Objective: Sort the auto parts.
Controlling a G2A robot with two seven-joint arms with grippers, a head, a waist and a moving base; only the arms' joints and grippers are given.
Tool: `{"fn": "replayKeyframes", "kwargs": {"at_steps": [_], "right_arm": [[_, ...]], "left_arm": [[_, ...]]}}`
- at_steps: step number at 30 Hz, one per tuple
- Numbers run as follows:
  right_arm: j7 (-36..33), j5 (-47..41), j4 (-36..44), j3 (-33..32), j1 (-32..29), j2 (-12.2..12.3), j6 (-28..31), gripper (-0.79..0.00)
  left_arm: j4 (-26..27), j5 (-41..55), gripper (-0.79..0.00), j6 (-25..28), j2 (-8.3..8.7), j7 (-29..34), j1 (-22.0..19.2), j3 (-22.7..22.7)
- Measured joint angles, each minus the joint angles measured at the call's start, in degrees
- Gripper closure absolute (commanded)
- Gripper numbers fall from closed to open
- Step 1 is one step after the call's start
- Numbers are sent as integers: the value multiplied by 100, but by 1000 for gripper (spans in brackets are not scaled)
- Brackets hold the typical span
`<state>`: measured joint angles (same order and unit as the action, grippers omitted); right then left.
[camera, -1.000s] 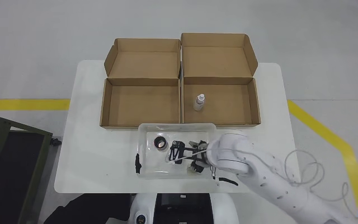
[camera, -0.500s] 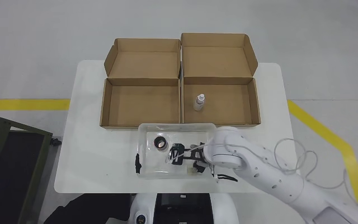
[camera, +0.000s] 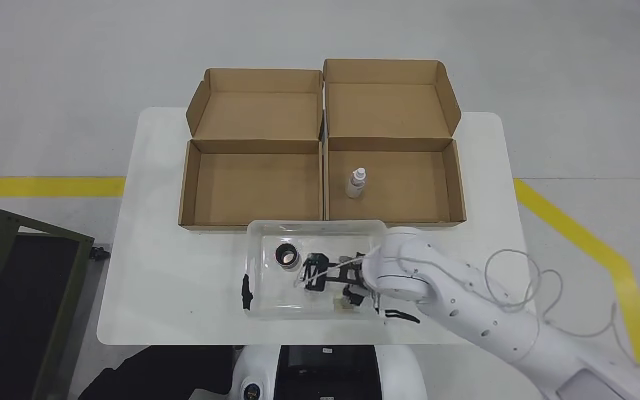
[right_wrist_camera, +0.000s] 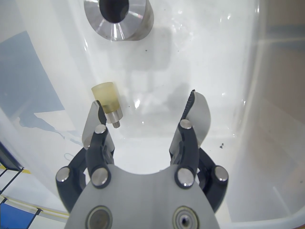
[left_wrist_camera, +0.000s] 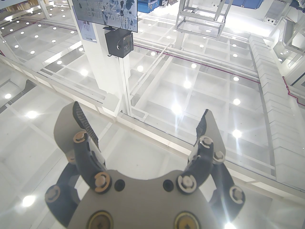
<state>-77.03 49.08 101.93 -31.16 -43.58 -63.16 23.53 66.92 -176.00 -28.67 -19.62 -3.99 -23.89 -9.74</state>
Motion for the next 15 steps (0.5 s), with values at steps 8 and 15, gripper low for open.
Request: {"fn": "replayKeyframes", "kwargs": {"at_steps": [8, 15], "right_arm": [[-127, 160, 83, -4, -121, 26, 46, -785], [83, 223, -87, -8, -117, -17, 5, -785]], "left_arm": [[0, 0, -785, 0, 0, 0, 0, 0], [0, 0, -785, 0, 0, 0, 0, 0]]}}
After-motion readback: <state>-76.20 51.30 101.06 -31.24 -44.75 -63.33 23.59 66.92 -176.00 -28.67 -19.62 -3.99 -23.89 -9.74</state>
